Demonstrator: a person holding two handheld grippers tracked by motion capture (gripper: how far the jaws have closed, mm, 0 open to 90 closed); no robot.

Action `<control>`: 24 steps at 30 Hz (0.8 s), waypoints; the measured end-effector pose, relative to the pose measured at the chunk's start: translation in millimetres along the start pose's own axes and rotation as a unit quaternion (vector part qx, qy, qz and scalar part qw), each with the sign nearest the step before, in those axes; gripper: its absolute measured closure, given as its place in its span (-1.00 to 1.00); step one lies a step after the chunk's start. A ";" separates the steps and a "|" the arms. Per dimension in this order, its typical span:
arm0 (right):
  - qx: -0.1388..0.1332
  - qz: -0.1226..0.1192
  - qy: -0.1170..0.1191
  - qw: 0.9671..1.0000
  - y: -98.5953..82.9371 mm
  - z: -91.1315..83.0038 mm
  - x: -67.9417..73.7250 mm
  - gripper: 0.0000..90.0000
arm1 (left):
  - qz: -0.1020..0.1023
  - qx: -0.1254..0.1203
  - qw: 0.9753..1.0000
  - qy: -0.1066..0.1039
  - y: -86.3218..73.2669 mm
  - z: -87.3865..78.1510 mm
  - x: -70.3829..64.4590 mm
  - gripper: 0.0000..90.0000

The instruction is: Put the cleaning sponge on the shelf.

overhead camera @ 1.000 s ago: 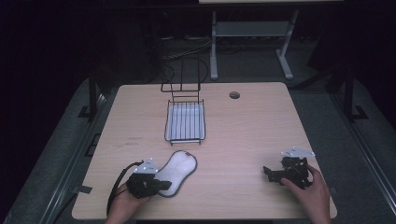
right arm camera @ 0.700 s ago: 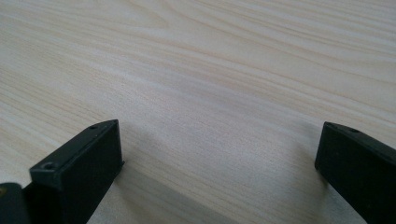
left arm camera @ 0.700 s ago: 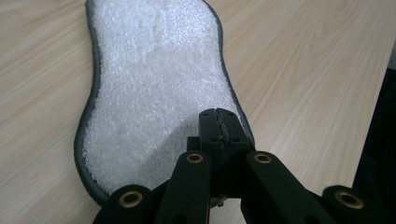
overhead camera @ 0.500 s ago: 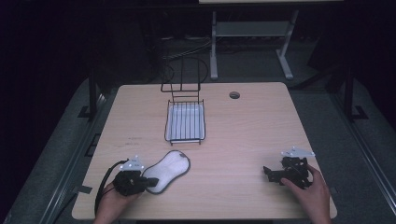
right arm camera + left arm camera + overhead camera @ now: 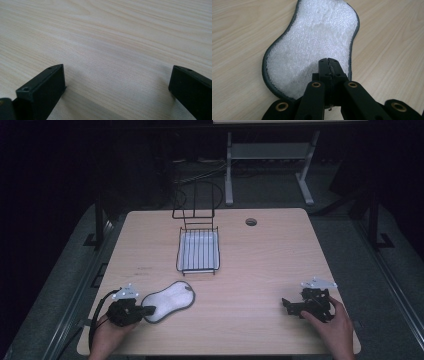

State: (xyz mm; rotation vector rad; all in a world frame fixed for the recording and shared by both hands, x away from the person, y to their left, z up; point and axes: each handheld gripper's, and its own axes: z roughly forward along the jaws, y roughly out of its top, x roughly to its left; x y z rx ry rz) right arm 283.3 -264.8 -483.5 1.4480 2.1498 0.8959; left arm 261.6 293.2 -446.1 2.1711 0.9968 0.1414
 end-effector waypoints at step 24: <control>0.000 0.000 0.000 1.000 0.0 0.0 0.0 -1.00 | 0.022 -0.014 1.000 -0.007 33.1 4.5 8.4 -0.16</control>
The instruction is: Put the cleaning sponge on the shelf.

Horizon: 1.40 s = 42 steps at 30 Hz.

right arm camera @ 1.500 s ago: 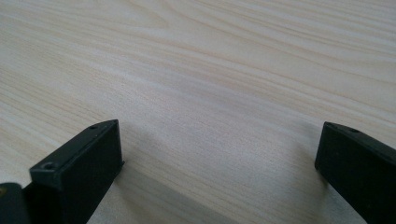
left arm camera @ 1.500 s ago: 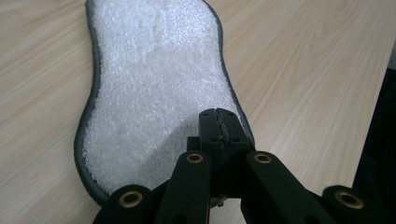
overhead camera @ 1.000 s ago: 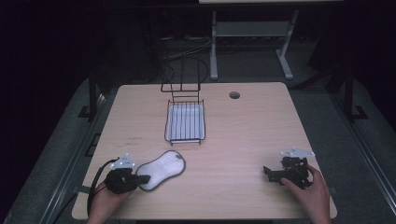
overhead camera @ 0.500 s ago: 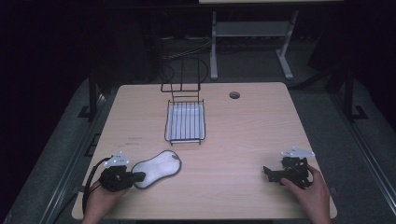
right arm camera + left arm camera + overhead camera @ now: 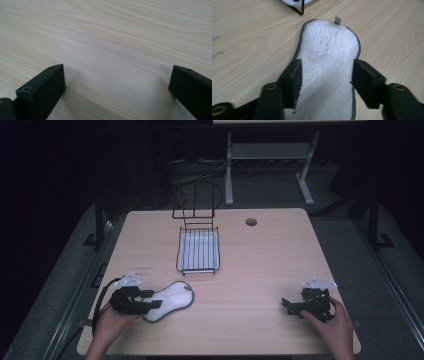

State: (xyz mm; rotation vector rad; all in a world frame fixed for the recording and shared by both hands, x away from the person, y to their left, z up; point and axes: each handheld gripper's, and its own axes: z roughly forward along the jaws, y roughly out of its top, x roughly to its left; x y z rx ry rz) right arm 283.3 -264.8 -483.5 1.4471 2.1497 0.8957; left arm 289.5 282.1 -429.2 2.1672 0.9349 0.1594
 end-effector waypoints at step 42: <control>0.000 0.000 0.000 1.000 0.0 0.0 0.0 -1.00 | 0.051 0.061 0.997 -0.015 15.4 50.5 15.0 -0.72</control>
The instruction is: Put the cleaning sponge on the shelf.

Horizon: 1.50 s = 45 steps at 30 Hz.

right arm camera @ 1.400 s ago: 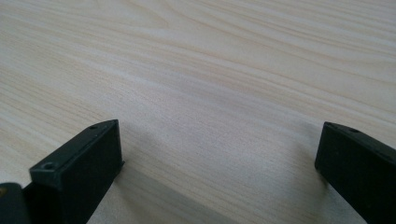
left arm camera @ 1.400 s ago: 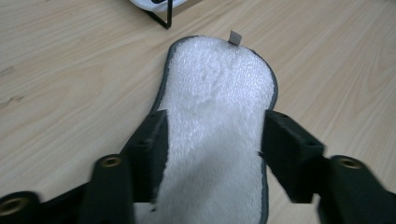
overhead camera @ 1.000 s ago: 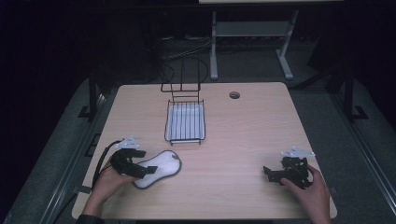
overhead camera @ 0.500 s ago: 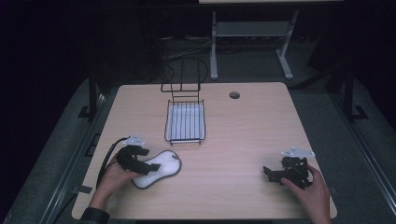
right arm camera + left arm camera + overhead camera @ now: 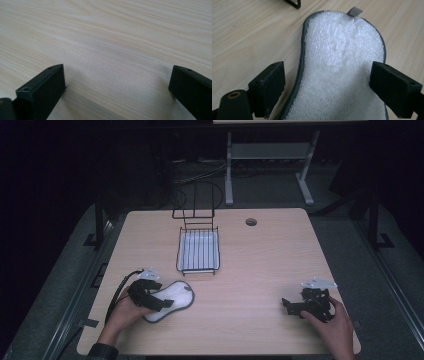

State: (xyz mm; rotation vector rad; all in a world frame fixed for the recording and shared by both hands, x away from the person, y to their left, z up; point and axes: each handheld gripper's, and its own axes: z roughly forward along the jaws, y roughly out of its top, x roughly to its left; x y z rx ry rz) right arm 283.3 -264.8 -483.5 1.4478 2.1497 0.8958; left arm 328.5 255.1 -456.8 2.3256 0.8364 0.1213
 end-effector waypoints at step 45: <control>0.000 0.000 0.000 1.000 0.0 0.0 0.0 -1.00 | 0.052 -0.015 0.998 0.010 4.8 -19.8 -11.2 0.12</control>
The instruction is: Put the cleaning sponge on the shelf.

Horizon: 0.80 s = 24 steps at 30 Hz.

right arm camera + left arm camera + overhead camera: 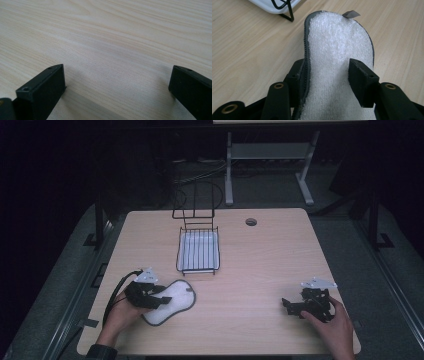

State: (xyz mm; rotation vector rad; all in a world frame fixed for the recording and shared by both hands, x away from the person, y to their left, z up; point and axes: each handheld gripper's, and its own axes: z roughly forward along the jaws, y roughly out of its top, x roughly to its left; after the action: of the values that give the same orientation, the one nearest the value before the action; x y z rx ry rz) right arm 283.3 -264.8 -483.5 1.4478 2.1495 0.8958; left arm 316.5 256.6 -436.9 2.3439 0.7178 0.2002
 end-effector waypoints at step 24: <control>0.000 0.000 0.000 1.000 0.0 0.0 0.0 -1.00 | -0.030 -0.051 0.997 -0.040 2.7 -22.6 0.1 0.64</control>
State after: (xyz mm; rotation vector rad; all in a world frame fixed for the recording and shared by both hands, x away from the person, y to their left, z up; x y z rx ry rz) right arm 283.3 -264.8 -483.5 1.4477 2.1496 0.8957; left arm 310.5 267.6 -417.9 2.2179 0.7207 0.1123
